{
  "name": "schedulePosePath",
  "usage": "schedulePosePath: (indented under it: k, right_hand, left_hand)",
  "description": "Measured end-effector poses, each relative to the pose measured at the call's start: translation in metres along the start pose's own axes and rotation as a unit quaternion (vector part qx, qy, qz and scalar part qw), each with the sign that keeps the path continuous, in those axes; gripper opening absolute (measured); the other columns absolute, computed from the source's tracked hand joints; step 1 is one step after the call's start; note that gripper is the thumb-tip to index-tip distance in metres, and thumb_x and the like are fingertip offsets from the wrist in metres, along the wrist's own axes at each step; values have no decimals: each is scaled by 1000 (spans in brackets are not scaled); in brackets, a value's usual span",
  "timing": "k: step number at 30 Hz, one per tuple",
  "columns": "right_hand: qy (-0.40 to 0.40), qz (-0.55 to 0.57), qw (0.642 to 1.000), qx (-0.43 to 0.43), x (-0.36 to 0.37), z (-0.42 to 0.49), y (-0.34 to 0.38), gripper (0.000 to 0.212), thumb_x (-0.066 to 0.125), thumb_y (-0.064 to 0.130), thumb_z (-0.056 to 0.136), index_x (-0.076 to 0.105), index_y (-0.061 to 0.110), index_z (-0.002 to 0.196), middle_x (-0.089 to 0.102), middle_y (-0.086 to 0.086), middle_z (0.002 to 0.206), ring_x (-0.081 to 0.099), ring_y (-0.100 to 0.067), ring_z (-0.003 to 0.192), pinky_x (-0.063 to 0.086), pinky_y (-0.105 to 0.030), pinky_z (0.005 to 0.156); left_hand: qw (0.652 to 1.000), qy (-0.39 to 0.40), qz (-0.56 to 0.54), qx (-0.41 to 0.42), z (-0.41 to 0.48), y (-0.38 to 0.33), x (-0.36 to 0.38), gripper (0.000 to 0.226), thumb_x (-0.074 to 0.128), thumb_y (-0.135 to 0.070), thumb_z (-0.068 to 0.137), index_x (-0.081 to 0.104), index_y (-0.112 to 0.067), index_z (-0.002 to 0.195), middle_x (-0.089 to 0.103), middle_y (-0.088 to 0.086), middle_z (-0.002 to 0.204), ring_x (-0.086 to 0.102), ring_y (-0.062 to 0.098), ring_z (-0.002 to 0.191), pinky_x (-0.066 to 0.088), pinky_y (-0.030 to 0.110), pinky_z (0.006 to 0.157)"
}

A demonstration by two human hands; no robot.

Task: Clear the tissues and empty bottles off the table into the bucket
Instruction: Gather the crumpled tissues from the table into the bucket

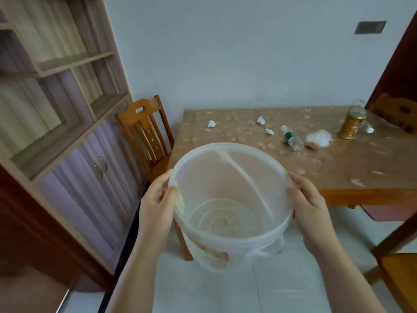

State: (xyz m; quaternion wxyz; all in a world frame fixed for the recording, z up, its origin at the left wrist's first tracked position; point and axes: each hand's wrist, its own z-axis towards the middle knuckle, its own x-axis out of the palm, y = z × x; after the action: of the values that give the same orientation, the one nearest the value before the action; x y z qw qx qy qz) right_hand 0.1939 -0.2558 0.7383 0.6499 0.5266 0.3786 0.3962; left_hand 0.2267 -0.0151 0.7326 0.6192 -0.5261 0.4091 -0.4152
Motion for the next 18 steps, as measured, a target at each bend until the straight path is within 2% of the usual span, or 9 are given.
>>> schedulePosePath:
  k: [2, 8, 13, 16, 18]
  right_hand:
    - [-2, 4, 1000, -5, -6, 31, -5, 27, 48, 17, 88, 60, 37, 100, 66, 18, 82, 59, 11, 68, 42, -22, 59]
    - [28, 21, 999, -11, -10, 112, -13, 24, 49, 20, 88, 57, 40, 99, 62, 16, 91, 60, 9, 68, 44, -9, 48]
    - [62, 14, 998, 11, 20, 156, -30, 27, 48, 20, 88, 57, 43, 97, 64, 9, 88, 62, 2, 65, 47, -20, 54]
    - [71, -4, 997, 25, 45, 178, -42, 27, 48, 19, 89, 59, 35, 107, 63, 3, 86, 62, -5, 65, 50, -27, 58]
    - [72, 4, 997, 29, 62, 192, -46, 28, 48, 13, 89, 61, 30, 106, 63, 1, 83, 60, -1, 59, 48, -19, 50]
  left_hand:
    - [1000, -5, -6, -4, 21, -4, 25, 37, 53, -15, 85, 64, -45, 105, 63, -17, 113, 60, 8, 102, 51, 37, 88]
    - [999, -24, -28, -27, 70, -2, 78, 38, 54, -14, 82, 64, -39, 109, 62, -14, 119, 60, 8, 104, 51, 39, 89]
    - [998, -44, -20, -35, 113, 11, 82, 39, 53, -16, 82, 65, -42, 109, 66, -14, 113, 62, 10, 103, 51, 41, 89]
    - [998, -50, -19, -34, 142, 20, 78, 39, 53, -19, 80, 64, -45, 107, 66, -15, 113, 62, 10, 103, 52, 41, 88]
    - [997, -61, -18, -43, 162, 29, 73, 38, 54, -19, 81, 64, -46, 106, 66, -15, 112, 63, 9, 100, 53, 40, 85]
